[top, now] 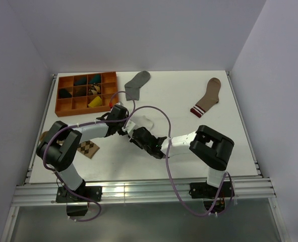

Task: Roll the socks
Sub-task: Roll the sock at the center of the board.

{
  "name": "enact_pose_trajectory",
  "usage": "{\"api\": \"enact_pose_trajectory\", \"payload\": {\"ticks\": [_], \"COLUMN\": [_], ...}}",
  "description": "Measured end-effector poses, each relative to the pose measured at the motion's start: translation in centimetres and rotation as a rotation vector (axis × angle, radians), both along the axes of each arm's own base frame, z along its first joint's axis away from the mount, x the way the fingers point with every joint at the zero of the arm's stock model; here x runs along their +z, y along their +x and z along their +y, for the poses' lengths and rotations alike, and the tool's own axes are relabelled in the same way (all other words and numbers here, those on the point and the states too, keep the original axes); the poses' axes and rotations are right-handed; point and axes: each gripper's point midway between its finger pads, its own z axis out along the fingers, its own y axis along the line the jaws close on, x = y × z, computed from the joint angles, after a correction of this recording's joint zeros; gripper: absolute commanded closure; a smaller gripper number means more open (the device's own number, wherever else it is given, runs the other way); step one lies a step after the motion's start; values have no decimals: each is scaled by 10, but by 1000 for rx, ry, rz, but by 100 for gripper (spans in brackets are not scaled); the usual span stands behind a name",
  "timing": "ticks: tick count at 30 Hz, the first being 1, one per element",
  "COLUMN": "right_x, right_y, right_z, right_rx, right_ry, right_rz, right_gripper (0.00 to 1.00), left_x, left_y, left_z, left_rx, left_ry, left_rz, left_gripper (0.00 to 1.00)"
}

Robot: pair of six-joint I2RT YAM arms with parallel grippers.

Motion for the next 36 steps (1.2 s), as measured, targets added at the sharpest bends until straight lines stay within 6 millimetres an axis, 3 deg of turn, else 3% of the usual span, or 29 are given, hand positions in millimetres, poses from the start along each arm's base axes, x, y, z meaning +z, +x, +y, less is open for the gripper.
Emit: {"api": "enact_pose_trajectory", "payload": {"ticks": [2, 4, 7, 11, 14, 25, 36], "right_x": [0, 0, -1, -3, -1, 3, 3], "right_y": [0, 0, -1, -1, 5, 19, 18], "right_z": [0, 0, 1, 4, 4, 1, 11], "right_rx": [-2, 0, 3, 19, 30, 65, 135], "right_ry": [-4, -5, -5, 36, 111, 365, 456], "right_rz": [-2, -3, 5, 61, 147, 552, 821], "right_gripper": [91, 99, 100, 100, 100, 100, 100], "left_x": [0, 0, 0, 1, 7, 17, 24], "left_y": [0, 0, 0, -1, -5, -22, -10], "left_z": [0, 0, 0, 3, 10, 49, 40], "left_rx": [-3, -5, -5, 2, 22, 172, 210], "left_ry": [0, 0, -1, 2, 0, -30, -118], "left_rz": [-1, -1, -2, -2, -10, -47, -108], "left_gripper": [95, 91, 76, 46, 36, 35, 35]}}
